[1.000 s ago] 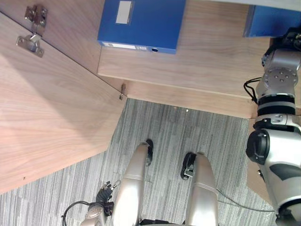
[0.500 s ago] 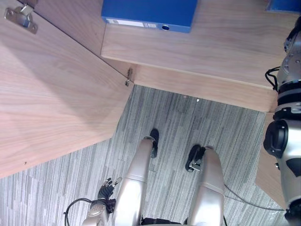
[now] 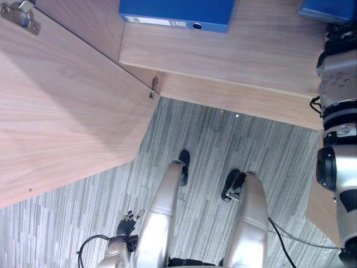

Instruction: Walk over to the cabinet, pick up the folder, carry it to the office cabinet, place the folder inside the office cabinet, then close the office cabinet door

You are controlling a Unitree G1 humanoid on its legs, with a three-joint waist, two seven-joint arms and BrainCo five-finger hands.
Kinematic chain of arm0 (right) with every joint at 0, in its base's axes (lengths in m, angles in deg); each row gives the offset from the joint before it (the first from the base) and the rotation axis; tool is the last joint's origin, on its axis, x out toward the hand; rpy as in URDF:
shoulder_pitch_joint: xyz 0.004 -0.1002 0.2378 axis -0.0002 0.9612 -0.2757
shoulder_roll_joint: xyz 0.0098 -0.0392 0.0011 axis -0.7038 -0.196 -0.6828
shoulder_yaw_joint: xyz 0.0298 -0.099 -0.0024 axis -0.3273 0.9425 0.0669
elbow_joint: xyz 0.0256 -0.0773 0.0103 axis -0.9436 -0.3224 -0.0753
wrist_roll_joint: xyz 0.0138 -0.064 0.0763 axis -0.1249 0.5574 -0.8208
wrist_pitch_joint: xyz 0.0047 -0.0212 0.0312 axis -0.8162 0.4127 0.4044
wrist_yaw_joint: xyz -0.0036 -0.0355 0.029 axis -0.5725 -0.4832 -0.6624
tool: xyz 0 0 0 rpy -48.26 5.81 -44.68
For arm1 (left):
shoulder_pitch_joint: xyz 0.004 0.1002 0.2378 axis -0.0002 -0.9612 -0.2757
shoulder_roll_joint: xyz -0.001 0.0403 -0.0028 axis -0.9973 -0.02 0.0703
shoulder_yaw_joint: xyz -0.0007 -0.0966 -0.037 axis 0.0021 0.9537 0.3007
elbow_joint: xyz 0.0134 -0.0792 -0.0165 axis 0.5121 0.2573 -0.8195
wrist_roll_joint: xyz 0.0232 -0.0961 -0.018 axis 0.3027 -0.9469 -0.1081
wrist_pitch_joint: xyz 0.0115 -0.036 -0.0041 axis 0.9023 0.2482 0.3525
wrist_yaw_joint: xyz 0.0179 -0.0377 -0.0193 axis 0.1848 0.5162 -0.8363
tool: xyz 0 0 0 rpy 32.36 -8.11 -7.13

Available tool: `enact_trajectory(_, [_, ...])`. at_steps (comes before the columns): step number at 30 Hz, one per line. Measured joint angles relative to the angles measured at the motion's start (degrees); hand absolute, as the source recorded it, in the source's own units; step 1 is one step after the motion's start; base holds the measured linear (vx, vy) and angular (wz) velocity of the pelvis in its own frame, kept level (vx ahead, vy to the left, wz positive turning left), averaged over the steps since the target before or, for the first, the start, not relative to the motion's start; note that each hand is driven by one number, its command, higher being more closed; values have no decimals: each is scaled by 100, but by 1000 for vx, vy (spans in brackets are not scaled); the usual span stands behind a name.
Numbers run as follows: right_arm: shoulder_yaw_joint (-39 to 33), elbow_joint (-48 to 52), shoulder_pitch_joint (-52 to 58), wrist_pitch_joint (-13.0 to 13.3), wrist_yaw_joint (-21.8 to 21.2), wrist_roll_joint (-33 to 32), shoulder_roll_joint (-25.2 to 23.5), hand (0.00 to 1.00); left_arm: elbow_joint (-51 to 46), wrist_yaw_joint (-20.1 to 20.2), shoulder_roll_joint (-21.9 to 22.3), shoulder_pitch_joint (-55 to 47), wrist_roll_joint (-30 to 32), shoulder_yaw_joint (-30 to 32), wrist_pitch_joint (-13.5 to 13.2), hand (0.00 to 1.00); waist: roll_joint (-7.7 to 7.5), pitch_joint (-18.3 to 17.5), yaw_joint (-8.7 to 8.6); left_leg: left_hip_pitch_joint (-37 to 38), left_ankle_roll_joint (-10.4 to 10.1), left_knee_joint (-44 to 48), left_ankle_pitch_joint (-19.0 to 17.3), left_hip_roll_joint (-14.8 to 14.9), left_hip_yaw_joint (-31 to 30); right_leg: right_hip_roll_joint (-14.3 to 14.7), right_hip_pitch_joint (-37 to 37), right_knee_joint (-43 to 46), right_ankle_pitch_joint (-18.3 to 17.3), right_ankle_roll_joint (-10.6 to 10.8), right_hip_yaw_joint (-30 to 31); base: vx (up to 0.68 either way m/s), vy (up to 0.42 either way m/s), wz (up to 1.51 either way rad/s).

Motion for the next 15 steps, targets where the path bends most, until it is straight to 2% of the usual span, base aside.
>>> enact_trajectory(2, [412, -7, 105, -230, -194, 846, 64, 0, 5, 0, -10, 8, 40, -1, -1, 0, 0, -1, -2, 55, 0, -16, 0, 19, 2, 20, 54, -35, 2, 1, -5, -1, -12, -6])
enact_trajectory(3, [623, -76, 169, -242, -296, 1157, 52, 0, 48, 0, -27, 45, 109, -30, 0, 0, -1, -1, -5, 134, 9, -71, 5, 22, 18, 21, 130, -83, 18, -29, -5, -1, -17, -5])
enact_trajectory(7, [917, -359, 320, -215, -418, 1500, -203, 0, 131, 0, -144, 118, 364, -202, 4, 0, -6, -26, 0, 509, 36, -445, 90, 70, 115, 65, 441, -434, 153, -73, 0, 13, -18, -9])
enact_trajectory(12, [647, -444, 598, -138, -465, 1200, -538, 0, 188, 0, -222, 112, 451, -310, -1, 0, -44, -162, 8, 784, 47, -867, 211, 160, 232, 163, 622, -864, 354, -76, 42, 49, 6, -15])
enact_trajectory(15, [394, -447, 908, -133, -482, 696, -907, 0, 201, 0, -249, 98, 522, -318, -3, 0, -86, -255, 22, 1078, 56, -1101, 240, 205, 298, 202, 858, -1096, 429, -74, 61, 47, 8, -16])
